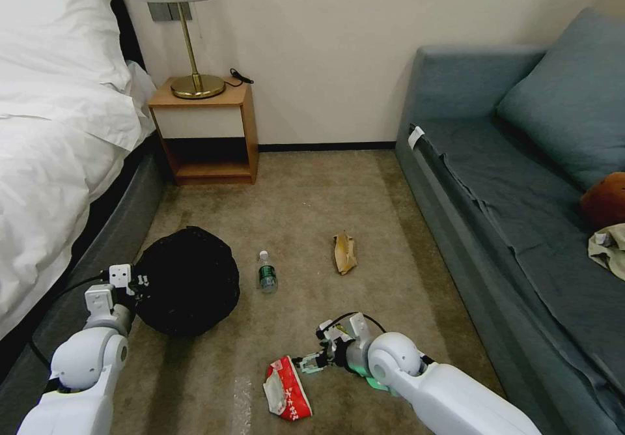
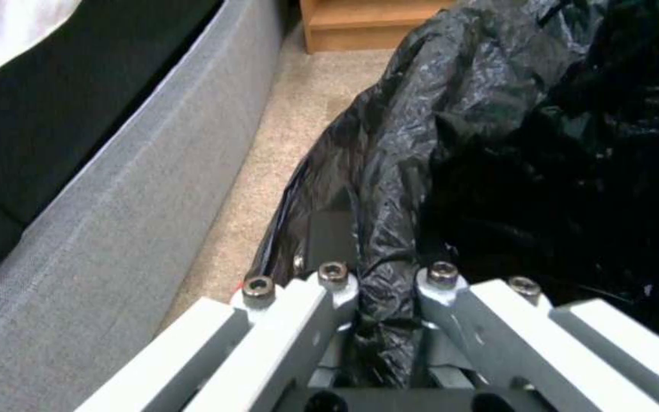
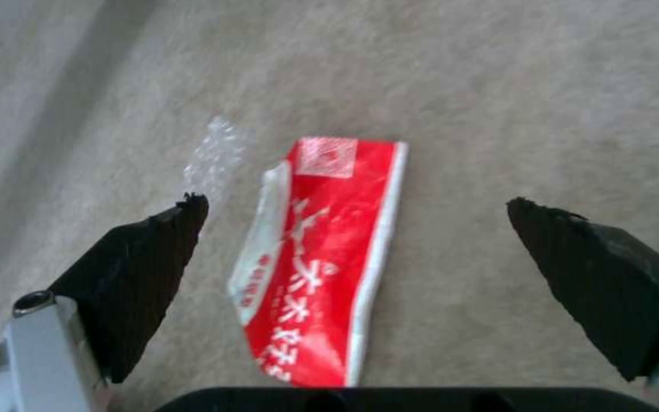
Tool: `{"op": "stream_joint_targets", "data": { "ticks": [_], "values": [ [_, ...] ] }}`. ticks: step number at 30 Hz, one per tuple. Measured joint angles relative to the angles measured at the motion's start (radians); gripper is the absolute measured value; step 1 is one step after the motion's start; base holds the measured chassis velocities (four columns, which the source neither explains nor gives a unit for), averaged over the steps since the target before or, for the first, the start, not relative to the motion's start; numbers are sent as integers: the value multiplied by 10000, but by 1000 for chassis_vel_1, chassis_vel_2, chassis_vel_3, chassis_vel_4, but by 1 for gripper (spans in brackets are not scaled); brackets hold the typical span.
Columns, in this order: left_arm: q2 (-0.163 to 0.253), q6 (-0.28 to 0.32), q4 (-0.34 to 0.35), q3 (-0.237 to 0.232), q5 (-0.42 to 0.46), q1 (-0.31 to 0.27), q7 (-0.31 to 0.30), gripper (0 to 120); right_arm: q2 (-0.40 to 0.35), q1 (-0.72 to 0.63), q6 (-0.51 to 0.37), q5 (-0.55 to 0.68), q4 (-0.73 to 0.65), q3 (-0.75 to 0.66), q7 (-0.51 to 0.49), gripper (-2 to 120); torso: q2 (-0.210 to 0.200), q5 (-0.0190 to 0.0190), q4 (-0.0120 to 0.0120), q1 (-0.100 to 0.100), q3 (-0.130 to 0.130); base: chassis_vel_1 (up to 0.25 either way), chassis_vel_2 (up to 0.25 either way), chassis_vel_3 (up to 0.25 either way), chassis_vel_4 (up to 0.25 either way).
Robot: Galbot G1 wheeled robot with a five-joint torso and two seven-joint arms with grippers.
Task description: Pick up the trash bin, then pick up the garbage on the floor and place it into the trash bin.
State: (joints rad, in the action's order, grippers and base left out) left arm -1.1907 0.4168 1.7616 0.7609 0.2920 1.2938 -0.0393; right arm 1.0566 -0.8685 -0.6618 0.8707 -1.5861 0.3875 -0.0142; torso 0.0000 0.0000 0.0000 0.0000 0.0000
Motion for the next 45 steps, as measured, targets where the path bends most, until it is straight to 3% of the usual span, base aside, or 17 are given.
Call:
{"op": "stream_joint_targets", "data": {
  "ticks": [12,24,39,41,44,45],
  "values": [
    [-21,-160,-27,155,-144,219,68,3,297,499,-25,-206,708,1005,80,100,0,-3,-1,0,0,0,0,0,0],
    [-309,-299,156,286,-296,533,73,3,1211,999,88,-872,1682,2063,141,100,0,-2,1,0,0,0,0,0,0],
    [-594,-428,389,334,-384,714,20,3,1311,787,165,-1640,2089,2305,175,100,0,-1,0,-1,0,0,0,0,0],
    [-642,-478,322,318,-410,715,17,3,1223,769,100,-1739,2191,2313,170,90,2,-1,-1,-1,0,0,0,0,0],
    [-647,-488,308,318,-412,717,15,3,1213,769,61,-1756,2234,2314,157,87,3,-1,-1,-1,0,0,0,0,0],
    [-653,-507,288,316,-412,717,14,3,1221,769,-2,-1781,2318,2314,132,79,1,0,-1,-1,0,0,0,0,0]
  ]
}}
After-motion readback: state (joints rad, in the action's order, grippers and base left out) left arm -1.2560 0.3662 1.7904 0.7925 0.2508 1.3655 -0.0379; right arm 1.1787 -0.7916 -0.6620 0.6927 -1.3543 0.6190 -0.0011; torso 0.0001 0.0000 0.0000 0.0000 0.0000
